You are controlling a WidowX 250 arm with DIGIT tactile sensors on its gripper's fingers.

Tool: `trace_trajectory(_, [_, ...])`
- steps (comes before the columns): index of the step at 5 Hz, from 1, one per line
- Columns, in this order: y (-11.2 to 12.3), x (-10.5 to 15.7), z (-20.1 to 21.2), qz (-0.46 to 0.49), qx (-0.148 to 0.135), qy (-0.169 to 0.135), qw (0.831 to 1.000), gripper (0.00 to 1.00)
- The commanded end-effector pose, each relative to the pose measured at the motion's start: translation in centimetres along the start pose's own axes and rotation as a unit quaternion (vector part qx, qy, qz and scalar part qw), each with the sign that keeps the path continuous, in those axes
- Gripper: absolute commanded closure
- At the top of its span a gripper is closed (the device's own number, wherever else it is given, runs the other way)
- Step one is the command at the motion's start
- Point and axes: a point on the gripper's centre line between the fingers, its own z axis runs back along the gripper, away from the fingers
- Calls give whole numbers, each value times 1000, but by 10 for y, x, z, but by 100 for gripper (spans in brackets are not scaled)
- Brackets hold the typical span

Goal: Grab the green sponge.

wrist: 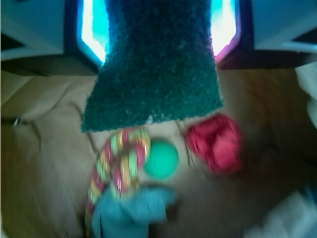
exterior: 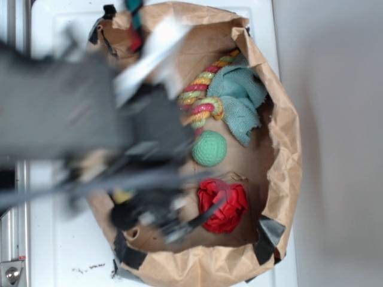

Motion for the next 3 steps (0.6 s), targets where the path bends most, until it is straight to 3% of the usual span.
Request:
trace_trajectory(1, [19, 43, 35, -85, -17, -47, 995, 100])
trace_trajectory(2, [19, 39, 37, -127, -26, -89, 988, 100])
trace_trajectory(3, [13, 27, 34, -145, -38, -94, 984, 100])
